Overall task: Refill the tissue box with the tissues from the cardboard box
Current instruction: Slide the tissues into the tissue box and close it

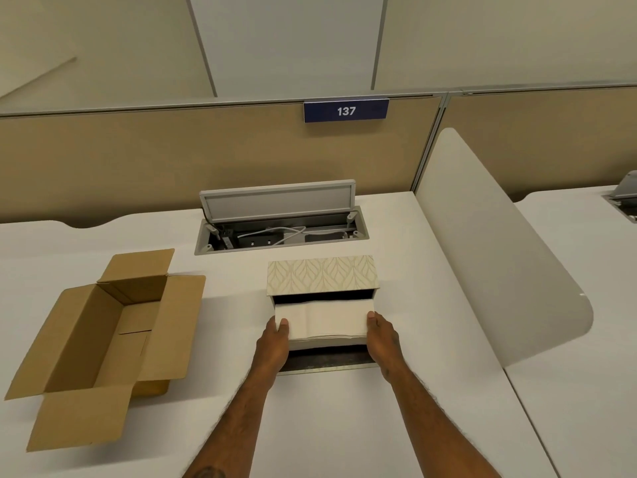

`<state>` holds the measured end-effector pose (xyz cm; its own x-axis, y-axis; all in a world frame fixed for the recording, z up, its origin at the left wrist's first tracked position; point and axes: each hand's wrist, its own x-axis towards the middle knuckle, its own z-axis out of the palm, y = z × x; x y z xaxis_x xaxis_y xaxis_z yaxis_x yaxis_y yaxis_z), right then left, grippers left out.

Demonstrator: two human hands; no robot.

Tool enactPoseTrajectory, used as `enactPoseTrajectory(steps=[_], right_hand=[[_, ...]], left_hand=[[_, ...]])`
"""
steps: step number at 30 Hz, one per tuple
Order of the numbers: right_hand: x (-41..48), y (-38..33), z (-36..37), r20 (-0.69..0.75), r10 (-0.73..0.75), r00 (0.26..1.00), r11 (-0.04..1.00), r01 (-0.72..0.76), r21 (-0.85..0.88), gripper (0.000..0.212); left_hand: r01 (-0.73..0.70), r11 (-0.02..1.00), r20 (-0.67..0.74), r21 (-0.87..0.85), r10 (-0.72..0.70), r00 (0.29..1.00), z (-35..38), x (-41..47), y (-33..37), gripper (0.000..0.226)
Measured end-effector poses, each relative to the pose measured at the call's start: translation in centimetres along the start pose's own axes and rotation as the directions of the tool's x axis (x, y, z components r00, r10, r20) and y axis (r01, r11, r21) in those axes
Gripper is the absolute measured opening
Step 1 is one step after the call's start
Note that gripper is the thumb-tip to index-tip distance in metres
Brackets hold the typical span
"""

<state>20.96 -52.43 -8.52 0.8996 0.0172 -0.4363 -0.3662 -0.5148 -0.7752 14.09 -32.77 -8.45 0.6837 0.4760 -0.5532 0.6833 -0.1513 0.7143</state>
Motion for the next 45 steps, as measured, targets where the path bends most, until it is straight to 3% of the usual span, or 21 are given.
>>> enactPoseTrajectory(steps=[6,8,11,14,18,23,39,45], right_hand=[[-0.2,-0.6,-0.8,0.076,0.023,0.997,0.997,-0.029,0.070,0.054],[0.0,-1.1,-1.7,0.033,0.006,0.999,0.994,-0.010,0.110,0.055],[1.0,-3.0,-3.5,-0.102,-0.029,0.994,0.992,0.041,0.116,0.057],[2.4,-5.7,-4.8,-0.127,-0.101,0.987,0.994,0.106,0.035,0.057],[4.1,-8.6,-5.1,0.019,-0.143,0.990,0.987,0.144,-0.071,0.057],[5.1,-9.3,-4.2,0.215,-0.137,0.967,0.972,0.174,-0.161,0.066],[2.6,-6.7,-5.0,0.204,-0.220,0.954,0.936,0.265,-0.232,0.069],[0.4,-5.0,-5.5,0.241,-0.261,0.935,0.915,0.319,-0.248,0.072]], left_hand=[[0.051,0.987,0.054,-0.150,-0.043,0.998,-1.4,0.2,0.0,0.062],[0.061,0.977,0.040,-0.202,-0.054,0.998,-2.5,0.4,0.3,0.068],[-0.005,0.987,-0.047,-0.158,-0.003,0.999,-4.3,1.3,1.7,0.071],[-0.090,0.994,-0.105,-0.060,0.084,0.991,-5.5,2.7,4.3,0.066],[-0.194,0.980,-0.021,0.053,0.195,0.980,-5.7,4.5,7.3,0.066],[-0.205,0.976,0.140,0.069,0.194,0.971,-5.7,6.1,8.2,0.071],[-0.380,0.894,0.180,0.236,0.344,0.921,-6.7,3.4,5.8,0.053],[-0.395,0.901,0.263,0.181,0.343,0.902,-6.8,0.9,4.5,0.077]])
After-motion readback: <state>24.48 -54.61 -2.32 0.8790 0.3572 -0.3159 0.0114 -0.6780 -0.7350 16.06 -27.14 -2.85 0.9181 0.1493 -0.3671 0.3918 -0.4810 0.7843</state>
